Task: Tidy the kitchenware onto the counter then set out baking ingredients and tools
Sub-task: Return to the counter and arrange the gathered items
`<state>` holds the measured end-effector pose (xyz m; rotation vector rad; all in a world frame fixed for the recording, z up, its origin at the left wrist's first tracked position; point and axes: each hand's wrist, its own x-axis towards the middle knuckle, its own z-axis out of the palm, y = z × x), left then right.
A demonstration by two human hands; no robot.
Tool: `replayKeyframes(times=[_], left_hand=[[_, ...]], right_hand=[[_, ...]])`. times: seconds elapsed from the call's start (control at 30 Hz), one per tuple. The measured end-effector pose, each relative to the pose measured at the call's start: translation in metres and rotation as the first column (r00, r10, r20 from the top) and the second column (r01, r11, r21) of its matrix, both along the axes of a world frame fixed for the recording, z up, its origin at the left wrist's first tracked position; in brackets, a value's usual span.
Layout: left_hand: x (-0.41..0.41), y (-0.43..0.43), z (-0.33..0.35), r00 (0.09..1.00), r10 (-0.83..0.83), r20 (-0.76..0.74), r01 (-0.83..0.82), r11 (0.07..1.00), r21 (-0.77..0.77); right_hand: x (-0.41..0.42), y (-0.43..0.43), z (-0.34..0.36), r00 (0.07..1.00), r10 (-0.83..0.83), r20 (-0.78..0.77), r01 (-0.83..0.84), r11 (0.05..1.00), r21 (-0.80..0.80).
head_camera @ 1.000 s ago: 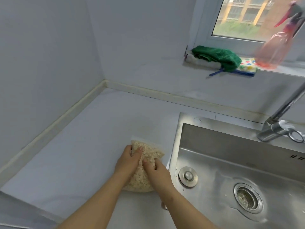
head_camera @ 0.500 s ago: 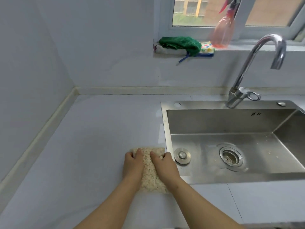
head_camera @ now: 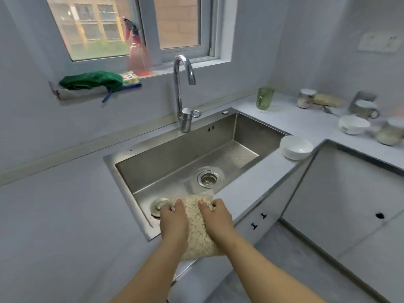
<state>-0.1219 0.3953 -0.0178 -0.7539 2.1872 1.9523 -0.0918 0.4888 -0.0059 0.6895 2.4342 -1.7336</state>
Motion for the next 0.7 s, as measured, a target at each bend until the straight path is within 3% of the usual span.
replayKeyframes(times=[0.1,0.27,0.5,0.7], left_hand=[[0.015,0.064,0.005,0.981,-0.191,-0.012,0.191,0.982,-0.001],[0.084,0.193,0.001,0.860,-0.510,0.009,0.509,0.860,0.034],[0.203,0.345,-0.009,0.655,-0.751,0.079,0.755,0.655,-0.028],[0.298,0.451,-0.025,0.491,-0.862,0.131,0.868,0.496,0.007]], right_hand=[[0.030,0.058,0.001,0.983,-0.185,0.024,0.186,0.982,-0.045],[0.120,0.170,-0.008,0.868,-0.496,0.030,0.496,0.864,-0.082],[0.259,0.301,-0.016,0.681,-0.730,0.048,0.732,0.679,-0.061],[0.366,0.389,-0.027,0.536,-0.842,0.060,0.844,0.537,-0.006]])
